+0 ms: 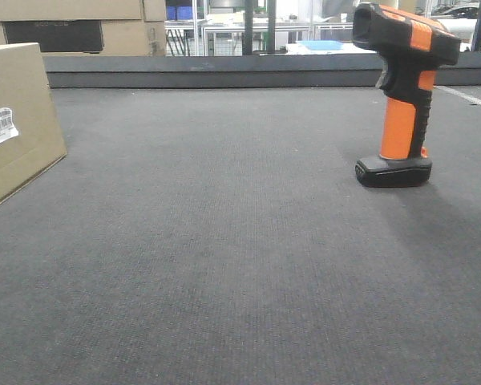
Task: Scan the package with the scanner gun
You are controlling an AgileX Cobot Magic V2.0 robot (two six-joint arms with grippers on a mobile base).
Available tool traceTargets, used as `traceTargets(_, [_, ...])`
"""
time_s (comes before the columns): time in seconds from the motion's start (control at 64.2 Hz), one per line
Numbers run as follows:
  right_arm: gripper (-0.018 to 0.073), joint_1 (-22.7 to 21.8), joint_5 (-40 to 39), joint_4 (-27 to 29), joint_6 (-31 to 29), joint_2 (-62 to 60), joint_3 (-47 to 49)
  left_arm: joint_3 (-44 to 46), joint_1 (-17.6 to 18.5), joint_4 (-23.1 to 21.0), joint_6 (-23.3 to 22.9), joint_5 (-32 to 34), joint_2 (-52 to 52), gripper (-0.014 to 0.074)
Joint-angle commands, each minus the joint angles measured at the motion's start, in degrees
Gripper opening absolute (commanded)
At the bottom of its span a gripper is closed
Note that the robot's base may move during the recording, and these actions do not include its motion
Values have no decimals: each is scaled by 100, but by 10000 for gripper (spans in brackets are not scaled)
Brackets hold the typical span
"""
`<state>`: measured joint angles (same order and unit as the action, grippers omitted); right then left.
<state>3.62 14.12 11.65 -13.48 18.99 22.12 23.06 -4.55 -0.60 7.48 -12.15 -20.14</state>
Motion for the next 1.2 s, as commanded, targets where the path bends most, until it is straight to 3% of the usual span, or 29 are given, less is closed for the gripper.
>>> traceTargets(0.0, [-154, -23, -152, 0, 10, -34, -21, -59, 28, -14, -26, 186, 39, -111])
traceTargets(0.296, [-154, -23, -152, 0, 10, -34, -21, -1531, 28, -11, -26, 1524, 960, -111])
traceTargets(0.467, [-154, -23, -152, 0, 10, -34, -21, -2306, 28, -407, -26, 1894, 1794, -111])
traceTargets(0.545, [-154, -23, -152, 0, 10, -34, -21, -2306, -24, -422, -26, 1252, 2014, -111])
traceTargets(1.184, [-154, -23, -137, 0, 10, -34, -21, -2306, -111, -422, -26, 1374, 2014, -111])
